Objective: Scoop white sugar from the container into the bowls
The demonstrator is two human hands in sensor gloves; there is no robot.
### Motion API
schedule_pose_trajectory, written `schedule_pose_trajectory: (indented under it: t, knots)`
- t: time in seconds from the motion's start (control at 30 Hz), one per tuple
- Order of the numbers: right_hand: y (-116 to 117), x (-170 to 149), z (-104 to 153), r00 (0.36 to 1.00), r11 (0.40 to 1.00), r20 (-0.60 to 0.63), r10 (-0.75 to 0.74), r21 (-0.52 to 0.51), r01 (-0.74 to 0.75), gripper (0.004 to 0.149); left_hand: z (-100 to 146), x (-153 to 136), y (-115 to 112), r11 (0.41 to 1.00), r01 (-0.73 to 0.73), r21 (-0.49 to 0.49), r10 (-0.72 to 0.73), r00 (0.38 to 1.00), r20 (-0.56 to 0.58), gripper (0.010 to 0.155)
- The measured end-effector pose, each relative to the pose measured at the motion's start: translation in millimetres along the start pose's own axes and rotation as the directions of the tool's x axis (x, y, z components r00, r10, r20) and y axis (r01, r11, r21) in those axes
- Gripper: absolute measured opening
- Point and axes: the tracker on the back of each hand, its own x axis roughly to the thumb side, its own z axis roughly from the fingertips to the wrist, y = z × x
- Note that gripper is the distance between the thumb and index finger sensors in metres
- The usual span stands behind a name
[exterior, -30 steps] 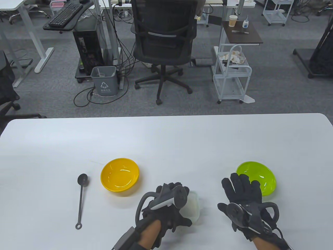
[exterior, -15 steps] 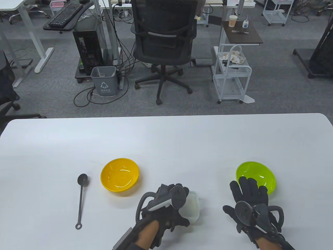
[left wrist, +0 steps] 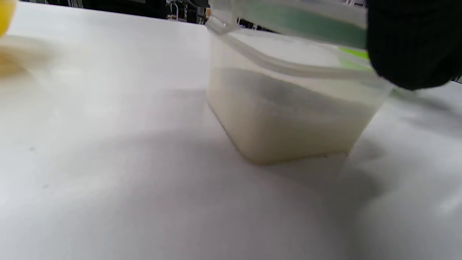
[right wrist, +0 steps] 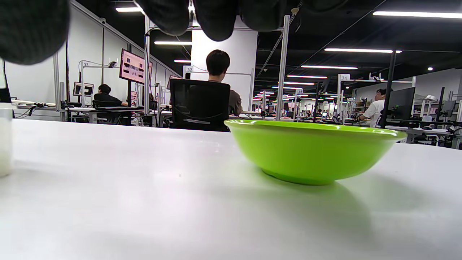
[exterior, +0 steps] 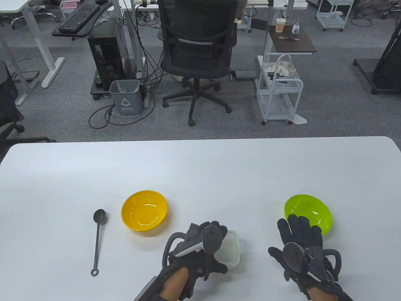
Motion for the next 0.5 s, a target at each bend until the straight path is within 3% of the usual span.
schedule_pose_trajectory:
  t: [0.17, 0.3, 0.5]
  knots:
    - [-1, 0, 1, 1.0, 1.0, -0.009, 0.01, -0.019, -0.01, 0.084, 15, -13, 17, 0.999, 0.015, 0.047, -0.015, 1.0, -0.001, 0.108]
    - [-2, 0, 1, 1.0, 1.0, -0.015, 0.014, -0.021, -0.014, 0.083, 31, -39, 25, 0.998, 0.017, 0.053, -0.013, 0.998, -0.061, 0.107]
    - [-2, 0, 1, 0.999, 0.999, -0.026, 0.021, -0.036, -0.022, 0.082, 45, -85, 9, 0.999, 0.011, 0.052, -0.003, 0.988, -0.156, 0.107]
